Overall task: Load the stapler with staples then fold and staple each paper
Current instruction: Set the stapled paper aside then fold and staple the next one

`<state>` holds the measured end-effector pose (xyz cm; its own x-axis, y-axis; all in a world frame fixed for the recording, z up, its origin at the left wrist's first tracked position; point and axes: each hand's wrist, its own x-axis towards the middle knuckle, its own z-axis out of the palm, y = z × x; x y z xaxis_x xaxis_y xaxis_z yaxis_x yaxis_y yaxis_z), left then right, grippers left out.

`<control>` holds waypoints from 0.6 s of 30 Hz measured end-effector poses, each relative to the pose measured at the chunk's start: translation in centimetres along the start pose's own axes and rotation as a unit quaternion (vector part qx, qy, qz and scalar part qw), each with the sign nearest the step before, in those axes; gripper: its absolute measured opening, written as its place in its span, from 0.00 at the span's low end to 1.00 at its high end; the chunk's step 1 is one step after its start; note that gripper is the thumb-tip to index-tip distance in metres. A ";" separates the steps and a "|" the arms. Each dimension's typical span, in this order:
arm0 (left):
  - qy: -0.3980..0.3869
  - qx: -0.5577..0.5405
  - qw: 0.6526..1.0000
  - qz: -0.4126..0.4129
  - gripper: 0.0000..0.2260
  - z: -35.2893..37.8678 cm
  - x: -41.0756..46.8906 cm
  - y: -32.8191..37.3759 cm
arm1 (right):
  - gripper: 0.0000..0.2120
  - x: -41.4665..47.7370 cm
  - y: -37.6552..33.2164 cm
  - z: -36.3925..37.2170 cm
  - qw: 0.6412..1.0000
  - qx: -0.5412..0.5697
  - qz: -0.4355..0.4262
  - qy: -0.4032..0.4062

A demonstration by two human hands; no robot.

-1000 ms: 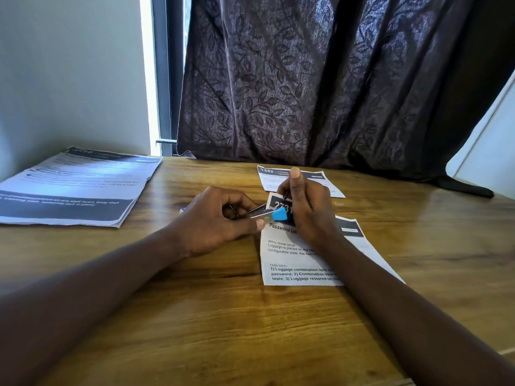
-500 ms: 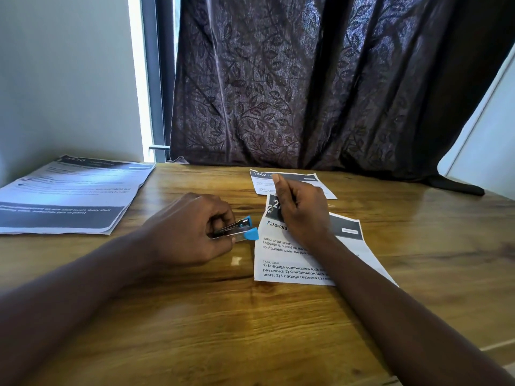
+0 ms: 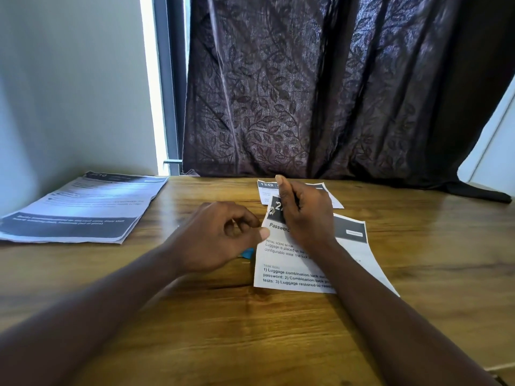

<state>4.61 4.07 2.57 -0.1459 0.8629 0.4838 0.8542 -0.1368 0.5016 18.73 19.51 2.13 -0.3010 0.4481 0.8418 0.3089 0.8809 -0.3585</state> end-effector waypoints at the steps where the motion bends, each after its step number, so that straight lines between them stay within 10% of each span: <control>1: -0.015 -0.008 1.000 -0.005 0.20 0.5 0.2 0.4 | 0.22 0.0 0.0 0.0 1.000 0.006 -0.006 0.006; 7: 0.002 -0.081 0.995 -0.063 0.06 1.4 1.2 0.8 | 0.17 0.7 0.3 -1.8 0.996 -0.043 -0.039 0.066; 13: 0.090 -0.162 0.976 -0.115 0.05 -0.9 5.4 0.2 | 0.23 1.4 5.2 -4.4 0.968 -0.081 0.151 0.185; 18: 0.114 -0.167 0.963 -0.177 0.07 -0.4 11.8 -1.0 | 0.29 1.1 7.0 -3.6 0.954 -0.115 0.267 0.068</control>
<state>1.85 14.23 8.05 -0.5370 0.7605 0.3652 0.5273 -0.0353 0.8489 23.78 25.65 1.96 0.0706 0.7858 0.6145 0.5802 0.4688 -0.6661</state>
